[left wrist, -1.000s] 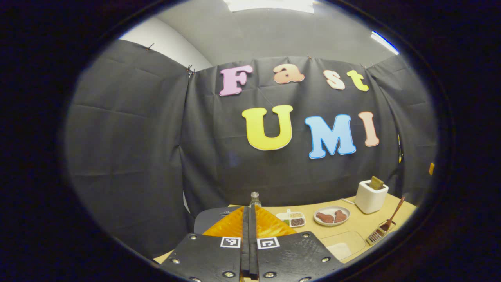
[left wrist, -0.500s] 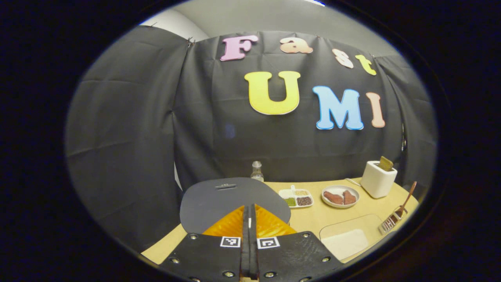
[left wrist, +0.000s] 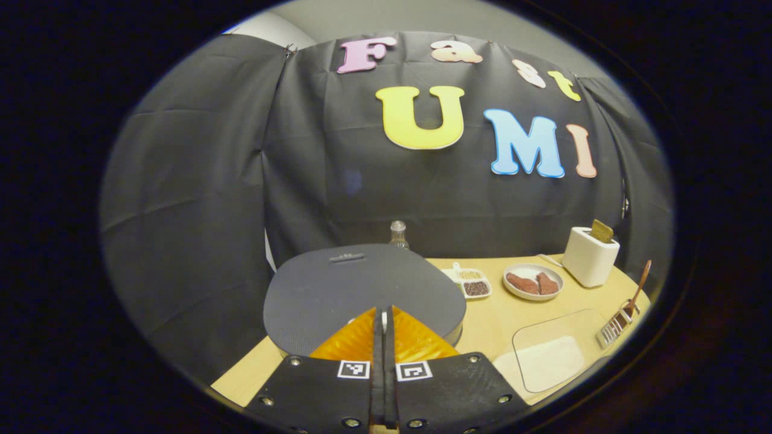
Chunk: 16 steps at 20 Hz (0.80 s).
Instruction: Close the left gripper, press the button to open the rice cooker; take a wooden spoon from the chopstick holder with the right hand, scoop a spoonful of rice and pour it into the rice cooker, then put the wooden spoon back into the chopstick holder.
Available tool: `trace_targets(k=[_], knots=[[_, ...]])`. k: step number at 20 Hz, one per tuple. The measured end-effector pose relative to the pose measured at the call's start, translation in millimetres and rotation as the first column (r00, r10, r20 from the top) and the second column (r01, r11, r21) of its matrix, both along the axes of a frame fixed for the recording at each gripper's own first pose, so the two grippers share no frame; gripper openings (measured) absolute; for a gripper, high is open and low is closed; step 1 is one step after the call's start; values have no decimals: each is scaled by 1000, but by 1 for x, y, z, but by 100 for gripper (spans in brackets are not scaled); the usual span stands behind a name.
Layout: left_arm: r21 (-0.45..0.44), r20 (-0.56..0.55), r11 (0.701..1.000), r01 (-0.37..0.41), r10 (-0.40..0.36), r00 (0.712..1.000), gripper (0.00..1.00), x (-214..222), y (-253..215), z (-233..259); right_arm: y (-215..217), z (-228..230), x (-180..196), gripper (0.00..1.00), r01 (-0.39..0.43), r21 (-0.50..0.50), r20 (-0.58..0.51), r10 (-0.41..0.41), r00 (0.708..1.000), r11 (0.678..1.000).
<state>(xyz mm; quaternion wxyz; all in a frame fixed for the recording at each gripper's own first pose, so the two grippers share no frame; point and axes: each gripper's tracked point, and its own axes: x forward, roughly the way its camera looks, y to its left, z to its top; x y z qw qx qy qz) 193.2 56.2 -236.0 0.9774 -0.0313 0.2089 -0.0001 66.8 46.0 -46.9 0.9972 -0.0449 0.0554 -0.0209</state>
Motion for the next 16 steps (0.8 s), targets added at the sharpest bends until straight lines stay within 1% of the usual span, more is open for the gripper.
trace_targets(k=[1, 2, 3, 4, 5, 6, 7, 8, 10, 13, 14, 16], knots=[[16, -3, 1000, 5, -5, 1000, 2, 1, -2, -2, 0, 1, 1, 94, -1, -2, 3, 1, 1000, 1000], [23, -14, 1000, 6, -6, 1000, 5, 1, -1, -2, 2, 2, 2, 96, -6, -2, 6, 6, 1000, 1000], [15, -18, 1000, 3, -3, 1000, 2, 3, -1, -2, 4, 3, 2, 96, -12, -1, 8, 12, 1000, 1000], [-16, -35, 1000, -5, 5, 999, 2, -2, -1, -4, 5, 4, 1, 94, -18, -1, 11, 18, 1000, 1000], [-57, -41, 998, -13, 11, 999, 2, 0, -2, -4, 6, 5, 2, 96, -21, -2, 13, 21, 1000, 1000], [-100, -71, 995, -21, 14, 997, 2, -4, -3, -5, 7, 6, 1, 94, -26, -1, 16, 26, 1000, 1000], [-126, -84, 992, -26, 15, 996, 2, 0, -3, -6, 7, 6, 1, 94, -31, 1, 18, 31, 999, 1000], [-131, -100, 991, -25, 12, 995, 2, -2, -3, -7, 8, 7, 1, 94, -35, 2, 22, 34, 999, 999], [-105, -101, 994, -20, 9, 995, 2, -1, -1, -5, 8, 8, 0, 96, -41, 5, 26, 41, 999, 999], [-53, -71, 998, -14, 10, 997, 2, 1, 1, 5, 7, 12, -3, 94, -46, 6, 36, 46, 998, 999], [-48, -78, 999, -16, 12, 997, 2, 3, 2, 9, 7, 13, -3, 96, -46, 3, 42, 46, 998, 999], [-34, -32, 999, -14, 13, 999, 2, 10, 6, 29, 4, 15, -4, 96, -44, 0, 48, 44, 998, 999]])
